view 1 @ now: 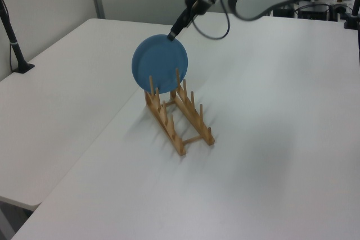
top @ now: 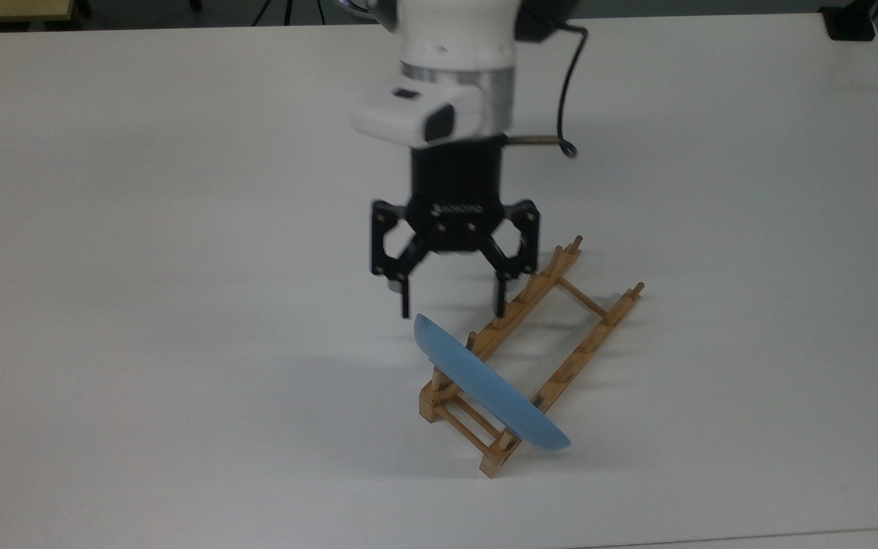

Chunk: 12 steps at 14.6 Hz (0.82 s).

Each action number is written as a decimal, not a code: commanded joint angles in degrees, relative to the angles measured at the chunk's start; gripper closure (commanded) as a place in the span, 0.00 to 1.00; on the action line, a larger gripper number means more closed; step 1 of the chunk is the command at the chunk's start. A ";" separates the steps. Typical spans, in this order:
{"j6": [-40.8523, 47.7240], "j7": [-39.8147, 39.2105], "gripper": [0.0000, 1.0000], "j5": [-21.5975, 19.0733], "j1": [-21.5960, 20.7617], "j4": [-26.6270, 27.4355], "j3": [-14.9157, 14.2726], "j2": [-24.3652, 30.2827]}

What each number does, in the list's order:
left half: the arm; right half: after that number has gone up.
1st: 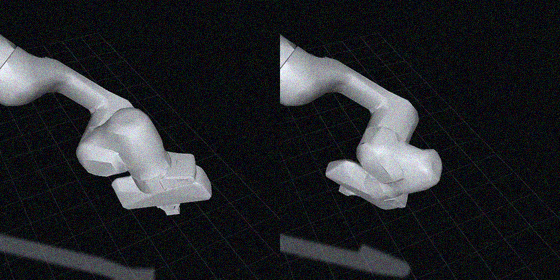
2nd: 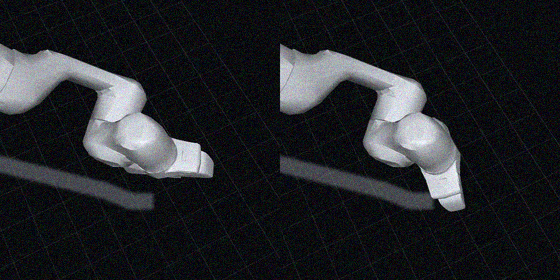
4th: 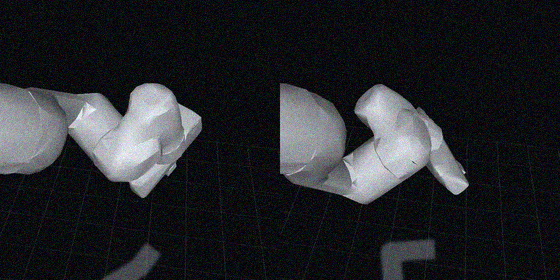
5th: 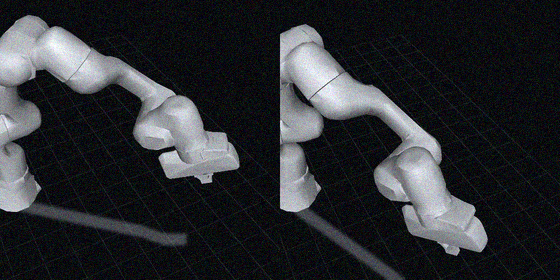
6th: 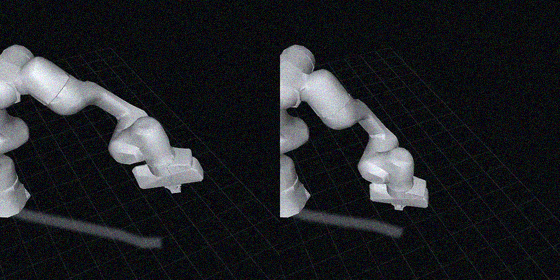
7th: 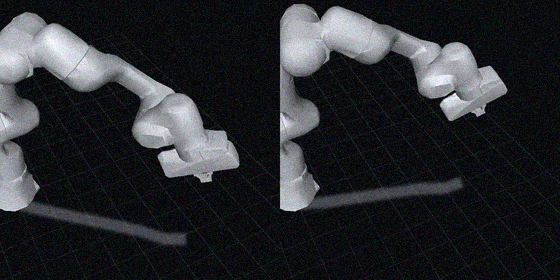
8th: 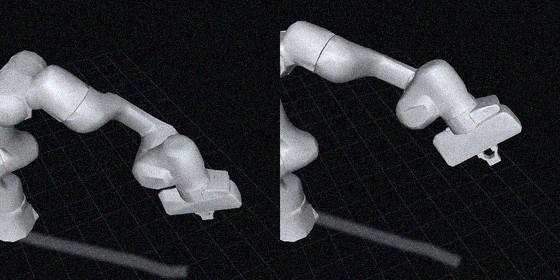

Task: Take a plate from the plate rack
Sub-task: 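Lower the gripper onto the plate rim and close on it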

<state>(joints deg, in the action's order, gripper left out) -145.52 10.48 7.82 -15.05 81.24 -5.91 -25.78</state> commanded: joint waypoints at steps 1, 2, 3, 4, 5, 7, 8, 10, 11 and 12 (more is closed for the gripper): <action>-1.34 -0.20 0.20 3.07 -2.44 -3.28 -2.09 -2.52; -1.34 -0.11 0.24 5.26 -2.44 -3.19 -2.09 -2.60; -1.43 -0.03 0.29 7.71 -2.44 -3.28 -2.09 -3.48; -1.52 -0.11 0.34 9.04 -2.36 -3.19 -2.00 -3.74; -1.43 -0.20 0.36 10.28 -2.27 -3.19 -2.00 -3.83; -1.43 -0.29 0.37 11.60 -1.92 -3.19 -2.08 -3.84; -1.43 -0.38 0.37 11.69 -1.92 -3.19 -2.09 -3.84; -1.43 -0.73 0.55 12.57 -2.00 -3.02 -2.09 -4.10; -1.43 -0.64 0.64 13.53 -2.00 -2.93 -2.09 -4.10; -1.43 -0.64 0.68 13.97 -2.00 -2.93 -2.09 -4.10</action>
<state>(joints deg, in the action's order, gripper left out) -146.52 10.39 19.71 -16.54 78.88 -7.26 -29.36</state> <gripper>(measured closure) 0.423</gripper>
